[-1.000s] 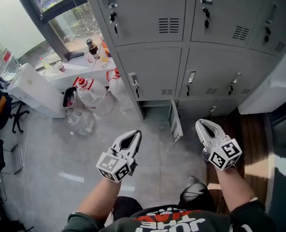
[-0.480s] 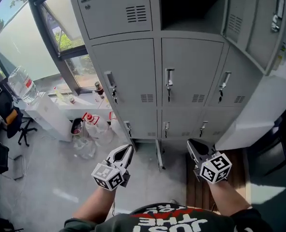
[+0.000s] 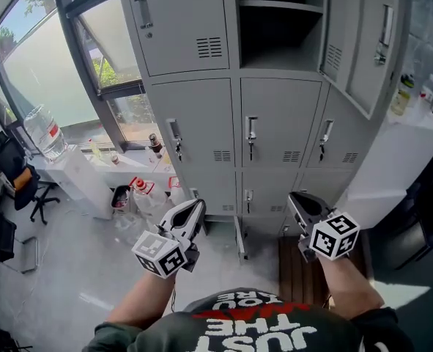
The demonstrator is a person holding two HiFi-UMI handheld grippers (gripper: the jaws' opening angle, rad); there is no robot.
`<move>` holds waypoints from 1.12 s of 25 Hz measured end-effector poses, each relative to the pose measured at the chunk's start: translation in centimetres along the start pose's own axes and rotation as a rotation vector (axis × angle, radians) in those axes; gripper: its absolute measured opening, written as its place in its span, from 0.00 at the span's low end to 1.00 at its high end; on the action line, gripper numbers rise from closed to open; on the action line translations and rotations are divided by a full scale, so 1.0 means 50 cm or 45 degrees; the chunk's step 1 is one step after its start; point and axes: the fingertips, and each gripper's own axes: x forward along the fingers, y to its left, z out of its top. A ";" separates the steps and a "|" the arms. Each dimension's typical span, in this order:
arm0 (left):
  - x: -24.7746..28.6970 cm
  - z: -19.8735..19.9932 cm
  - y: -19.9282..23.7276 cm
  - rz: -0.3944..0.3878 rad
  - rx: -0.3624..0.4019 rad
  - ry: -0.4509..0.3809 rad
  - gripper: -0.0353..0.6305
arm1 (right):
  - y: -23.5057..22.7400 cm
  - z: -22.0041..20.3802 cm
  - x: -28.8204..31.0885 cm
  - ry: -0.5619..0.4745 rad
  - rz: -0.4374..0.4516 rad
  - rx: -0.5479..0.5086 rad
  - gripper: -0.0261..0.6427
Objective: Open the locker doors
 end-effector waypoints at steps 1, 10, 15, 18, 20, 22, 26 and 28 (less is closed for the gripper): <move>-0.005 0.007 0.001 -0.018 0.008 0.001 0.06 | 0.006 0.003 0.000 -0.009 -0.013 0.010 0.09; -0.052 0.008 0.036 -0.083 -0.024 0.038 0.06 | 0.054 -0.001 0.010 -0.031 -0.087 0.064 0.09; -0.061 0.012 0.049 -0.095 -0.038 0.029 0.06 | 0.073 0.002 0.016 -0.027 -0.091 0.044 0.09; -0.062 0.016 0.050 -0.103 -0.035 0.025 0.06 | 0.075 0.005 0.018 -0.027 -0.095 0.037 0.09; -0.061 0.017 0.050 -0.104 -0.039 0.022 0.06 | 0.075 0.006 0.018 -0.029 -0.095 0.036 0.09; -0.060 0.016 0.050 -0.104 -0.041 0.021 0.06 | 0.075 0.006 0.019 -0.031 -0.093 0.037 0.09; -0.055 0.015 0.051 -0.103 -0.046 0.019 0.06 | 0.070 0.007 0.022 -0.033 -0.090 0.039 0.09; -0.052 0.015 0.049 -0.105 -0.048 0.019 0.06 | 0.067 0.008 0.023 -0.036 -0.090 0.043 0.09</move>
